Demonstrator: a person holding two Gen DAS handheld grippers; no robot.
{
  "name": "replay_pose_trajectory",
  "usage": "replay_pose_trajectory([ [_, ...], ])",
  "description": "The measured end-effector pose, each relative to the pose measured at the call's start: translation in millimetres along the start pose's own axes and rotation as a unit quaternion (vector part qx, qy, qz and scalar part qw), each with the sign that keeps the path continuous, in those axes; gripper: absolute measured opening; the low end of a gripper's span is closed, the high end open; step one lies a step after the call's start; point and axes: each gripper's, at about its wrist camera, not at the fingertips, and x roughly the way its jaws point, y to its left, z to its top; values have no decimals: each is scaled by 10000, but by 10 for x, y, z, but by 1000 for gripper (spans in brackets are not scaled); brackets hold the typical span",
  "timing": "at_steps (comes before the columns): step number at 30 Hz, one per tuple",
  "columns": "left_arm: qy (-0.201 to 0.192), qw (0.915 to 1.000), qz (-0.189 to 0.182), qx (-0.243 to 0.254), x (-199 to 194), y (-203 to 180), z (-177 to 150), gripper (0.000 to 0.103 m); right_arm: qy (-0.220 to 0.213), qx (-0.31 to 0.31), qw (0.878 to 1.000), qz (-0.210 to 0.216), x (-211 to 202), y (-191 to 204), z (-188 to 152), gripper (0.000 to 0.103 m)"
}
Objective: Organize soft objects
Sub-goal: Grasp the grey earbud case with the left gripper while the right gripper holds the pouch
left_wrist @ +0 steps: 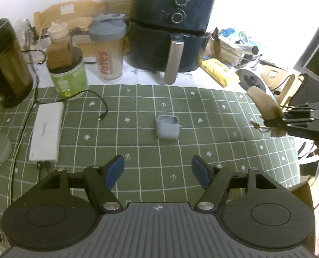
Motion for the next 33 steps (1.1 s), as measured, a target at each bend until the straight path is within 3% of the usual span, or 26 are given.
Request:
replay_pose_trajectory([
  [33, 788, 9936, -169, 795, 1220, -124, 414, 69, -305, 1393, 9882, -567, -693, 16, -559, 15],
])
